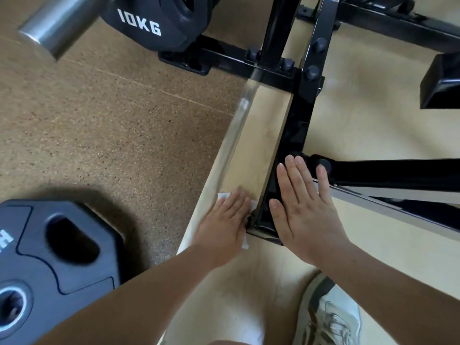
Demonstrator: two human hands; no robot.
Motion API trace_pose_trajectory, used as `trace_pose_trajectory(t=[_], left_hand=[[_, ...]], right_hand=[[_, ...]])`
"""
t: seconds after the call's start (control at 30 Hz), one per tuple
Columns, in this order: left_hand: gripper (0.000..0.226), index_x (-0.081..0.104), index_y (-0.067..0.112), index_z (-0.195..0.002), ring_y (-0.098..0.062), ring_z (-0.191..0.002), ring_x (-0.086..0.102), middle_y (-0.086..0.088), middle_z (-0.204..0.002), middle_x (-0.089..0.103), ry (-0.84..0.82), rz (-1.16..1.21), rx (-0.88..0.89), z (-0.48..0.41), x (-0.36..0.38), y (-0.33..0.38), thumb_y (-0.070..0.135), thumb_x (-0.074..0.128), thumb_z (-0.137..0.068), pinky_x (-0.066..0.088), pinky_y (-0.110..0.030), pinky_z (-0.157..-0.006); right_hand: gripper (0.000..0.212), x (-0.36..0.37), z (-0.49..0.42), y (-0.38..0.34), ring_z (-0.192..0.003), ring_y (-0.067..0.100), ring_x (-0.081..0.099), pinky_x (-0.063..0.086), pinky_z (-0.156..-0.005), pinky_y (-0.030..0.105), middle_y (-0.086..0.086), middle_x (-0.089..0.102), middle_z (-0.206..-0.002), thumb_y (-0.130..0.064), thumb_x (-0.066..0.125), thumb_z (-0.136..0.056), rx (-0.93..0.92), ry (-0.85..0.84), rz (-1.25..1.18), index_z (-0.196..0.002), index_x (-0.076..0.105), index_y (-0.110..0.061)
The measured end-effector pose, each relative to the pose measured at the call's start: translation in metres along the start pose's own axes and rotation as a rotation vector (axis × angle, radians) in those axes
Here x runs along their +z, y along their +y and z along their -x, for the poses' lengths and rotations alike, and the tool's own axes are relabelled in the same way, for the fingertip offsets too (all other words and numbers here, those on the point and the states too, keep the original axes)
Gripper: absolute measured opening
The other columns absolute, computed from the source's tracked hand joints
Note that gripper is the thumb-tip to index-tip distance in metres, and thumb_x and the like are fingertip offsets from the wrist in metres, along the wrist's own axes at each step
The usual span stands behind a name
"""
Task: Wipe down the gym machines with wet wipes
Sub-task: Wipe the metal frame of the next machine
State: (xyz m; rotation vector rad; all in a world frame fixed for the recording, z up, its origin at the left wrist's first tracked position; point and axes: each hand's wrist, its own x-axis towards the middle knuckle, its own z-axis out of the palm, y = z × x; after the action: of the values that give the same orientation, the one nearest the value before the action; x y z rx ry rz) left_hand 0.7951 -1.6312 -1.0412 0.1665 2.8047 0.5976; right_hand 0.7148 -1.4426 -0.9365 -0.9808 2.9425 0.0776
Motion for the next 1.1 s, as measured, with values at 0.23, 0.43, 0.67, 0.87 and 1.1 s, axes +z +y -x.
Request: trace_pose_trajectory(t=[0.23, 0.43, 0.67, 0.87, 1.1], left_hand=[[0.058, 0.024, 0.016, -0.163, -0.017, -0.159, 0.004, 0.002, -0.171, 0.016, 0.051, -0.109, 0.174, 0.048, 0.016, -0.014, 0.033, 0.034, -0.108, 0.019, -0.044, -0.126], [0.064, 0.008, 0.016, -0.165, -0.021, -0.159, -0.006, -0.007, -0.172, -0.003, 0.020, -0.178, 0.062, 0.013, 0.007, -0.015, 0.037, 0.024, -0.107, 0.013, -0.045, -0.128], [0.062, 0.033, 0.015, -0.160, -0.022, -0.156, 0.021, -0.002, -0.169, 0.022, 0.059, -0.003, 0.092, 0.051, 0.002, -0.010, 0.023, 0.034, -0.099, 0.023, -0.041, -0.125], [0.029, 0.063, 0.038, -0.123, 0.001, -0.083, 0.064, 0.030, -0.086, 0.066, 0.224, 0.473, -0.212, 0.035, -0.098, 0.023, 0.031, 0.039, -0.110, 0.040, -0.006, -0.065], [0.029, 0.070, 0.033, -0.114, -0.010, -0.104, 0.058, 0.009, -0.103, 0.057, 0.189, 0.613, 0.079, 0.008, -0.163, 0.104, 0.028, 0.042, -0.110, 0.048, -0.020, -0.087]], right_hand=[[0.071, 0.000, 0.001, -0.002, -0.160, 0.025, -0.005, 0.003, -0.128, 0.057, 0.013, 0.002, -0.173, -0.048, 0.002, -0.108, 0.010, -0.014, -0.031, -0.163, 0.010, -0.004], [0.072, 0.001, 0.001, -0.001, -0.160, 0.023, -0.009, 0.000, -0.128, 0.055, 0.011, 0.000, -0.173, -0.049, -0.001, -0.107, 0.015, -0.028, -0.041, -0.164, 0.007, -0.005], [0.072, -0.001, 0.001, -0.001, -0.159, 0.022, -0.011, -0.001, -0.128, 0.054, 0.010, -0.003, -0.173, -0.050, -0.003, -0.107, 0.004, -0.063, -0.042, -0.164, 0.005, -0.006], [0.065, -0.011, 0.002, 0.002, -0.160, 0.019, 0.006, 0.007, -0.129, 0.050, 0.007, 0.019, -0.171, -0.047, 0.016, -0.110, 0.018, 0.024, -0.245, -0.161, 0.028, -0.009], [0.042, -0.072, 0.027, -0.006, -0.115, 0.002, 0.064, 0.059, -0.094, 0.039, -0.017, 0.062, -0.131, -0.053, 0.049, -0.104, 0.556, -0.142, -1.456, -0.145, 0.051, -0.043]])
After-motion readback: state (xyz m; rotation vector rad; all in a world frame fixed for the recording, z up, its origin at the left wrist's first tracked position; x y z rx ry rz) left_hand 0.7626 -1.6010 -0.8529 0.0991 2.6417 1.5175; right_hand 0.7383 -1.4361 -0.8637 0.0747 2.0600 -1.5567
